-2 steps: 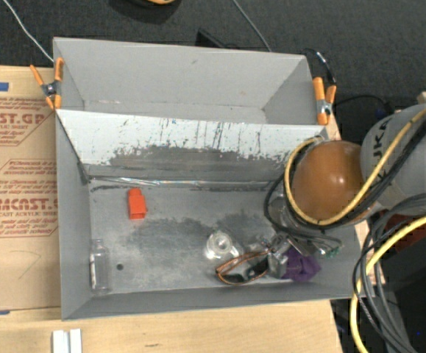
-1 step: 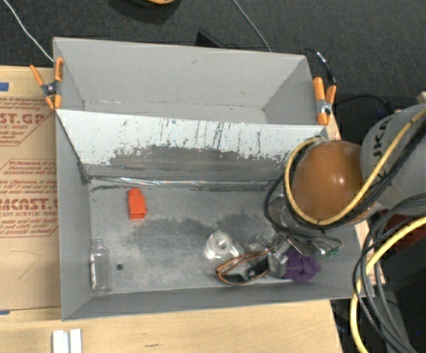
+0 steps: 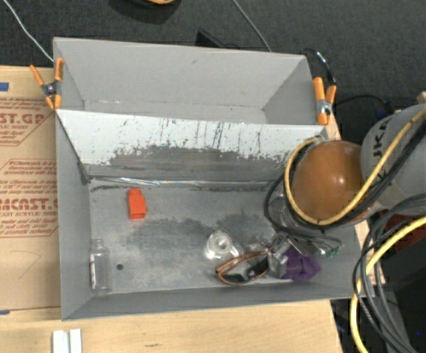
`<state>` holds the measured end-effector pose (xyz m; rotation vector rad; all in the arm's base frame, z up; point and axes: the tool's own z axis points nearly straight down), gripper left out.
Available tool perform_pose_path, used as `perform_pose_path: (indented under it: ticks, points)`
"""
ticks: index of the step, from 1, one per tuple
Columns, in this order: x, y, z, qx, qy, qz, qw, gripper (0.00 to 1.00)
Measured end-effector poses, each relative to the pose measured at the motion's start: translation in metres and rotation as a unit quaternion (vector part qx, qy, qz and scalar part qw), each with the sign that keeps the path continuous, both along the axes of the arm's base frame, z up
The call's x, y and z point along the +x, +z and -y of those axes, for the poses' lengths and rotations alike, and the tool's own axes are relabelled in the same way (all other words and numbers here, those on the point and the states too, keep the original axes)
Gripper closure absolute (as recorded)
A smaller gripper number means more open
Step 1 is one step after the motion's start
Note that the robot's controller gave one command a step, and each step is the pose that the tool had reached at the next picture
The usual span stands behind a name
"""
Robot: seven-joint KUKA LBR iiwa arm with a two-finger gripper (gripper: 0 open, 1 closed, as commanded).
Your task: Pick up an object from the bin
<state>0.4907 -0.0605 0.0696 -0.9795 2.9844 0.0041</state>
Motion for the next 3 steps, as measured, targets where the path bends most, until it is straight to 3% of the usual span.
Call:
perform_pose_path:
  ticks: [1,2,3]
  points:
    - [0.004,0.108,0.005,0.001,0.001,-0.0020,1.0000,1.00]
    - [0.023,0.032,0.016,0.000,-0.011,0.0027,0.9999,1.00]
    - [-0.003,0.252,0.002,0.001,-0.057,-0.0026,0.9984,1.00]
